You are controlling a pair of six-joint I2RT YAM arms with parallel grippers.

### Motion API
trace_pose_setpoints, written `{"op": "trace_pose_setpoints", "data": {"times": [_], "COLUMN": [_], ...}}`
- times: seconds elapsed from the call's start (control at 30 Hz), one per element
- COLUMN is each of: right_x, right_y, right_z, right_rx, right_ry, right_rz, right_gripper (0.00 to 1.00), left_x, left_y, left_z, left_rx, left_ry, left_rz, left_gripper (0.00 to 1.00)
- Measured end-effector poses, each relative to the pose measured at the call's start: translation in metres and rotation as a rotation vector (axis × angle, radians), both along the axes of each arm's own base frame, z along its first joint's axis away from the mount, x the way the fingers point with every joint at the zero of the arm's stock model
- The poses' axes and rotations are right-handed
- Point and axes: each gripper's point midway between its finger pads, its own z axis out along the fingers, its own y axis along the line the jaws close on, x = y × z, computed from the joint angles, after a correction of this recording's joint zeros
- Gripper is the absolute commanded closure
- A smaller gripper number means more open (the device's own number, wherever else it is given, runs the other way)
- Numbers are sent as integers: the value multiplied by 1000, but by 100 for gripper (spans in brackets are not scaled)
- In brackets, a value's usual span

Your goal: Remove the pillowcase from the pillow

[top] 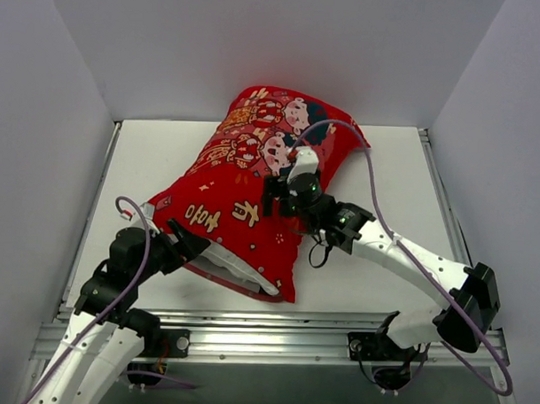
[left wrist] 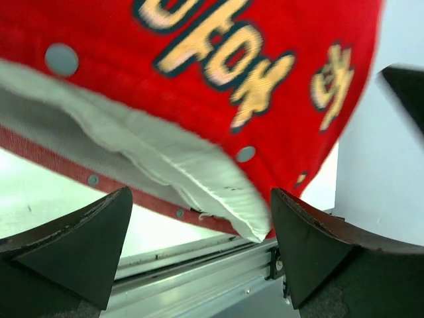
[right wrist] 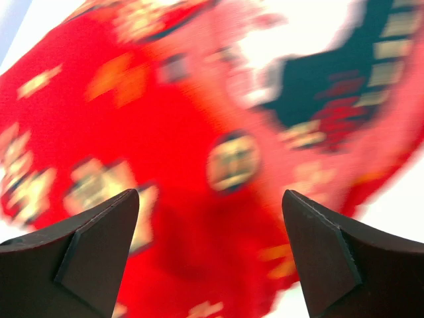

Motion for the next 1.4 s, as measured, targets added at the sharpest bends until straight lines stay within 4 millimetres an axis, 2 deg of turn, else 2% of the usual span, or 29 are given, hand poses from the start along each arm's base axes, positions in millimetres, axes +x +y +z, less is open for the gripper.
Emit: {"op": "trace_pose_setpoints", "data": {"times": [0.1, 0.17, 0.23, 0.3, 0.33, 0.4, 0.43, 0.5, 0.53, 0.6, 0.63, 0.83, 1.13, 1.27, 1.4], "right_x": [32, 51, 61, 66, 67, 67, 66, 62, 61, 59, 59, 54, 39, 39, 38], "right_y": [-37, -61, -69, -65, -60, -52, -49, -46, -45, -43, -43, -48, -75, -82, -83], "right_z": [-1, -1, 1, -1, -3, -17, -27, -50, -59, -69, -71, -71, -43, -45, -49], "right_rx": [11, 33, 62, 87, 98, 108, 106, 105, 106, 115, 124, 171, 205, 185, 178], "right_ry": [14, 24, 27, 31, 32, 49, 63, 102, 116, 127, 126, 96, 33, 37, 51], "right_rz": [-112, -181, -198, -178, -161, -127, -113, -87, -82, -70, -67, -69, -140, -170, -176], "right_gripper": [9, 9, 15, 21, 33, 44, 58, 67, 78, 89, 100, 100, 100, 100, 100], "left_x": [1, 11, 26, 40, 47, 57, 61, 67, 70, 74, 76, 91, 129, 140, 152], "left_y": [-3, -8, -14, -21, -24, -29, -30, -33, -34, -36, -37, -41, -55, -61, -59], "left_z": [-13, -15, -21, -31, -38, -50, -53, -53, -51, -49, -48, -49, -45, -41, -31], "left_rx": [-9, -18, -16, -9, -2, 12, 19, 30, 34, 41, 45, 83, 113, 109, 108], "left_ry": [52, 64, 86, 113, 133, 167, 175, 175, 171, 161, 155, 153, 145, 116, 87], "left_rz": [5, 5, 4, 0, -3, -12, -16, -28, -32, -41, -46, -70, -119, -146, -154], "left_gripper": [6, 6, 6, 6, 6, 6, 6, 6, 6, 6, 6, 6, 6, 6, 6]}}
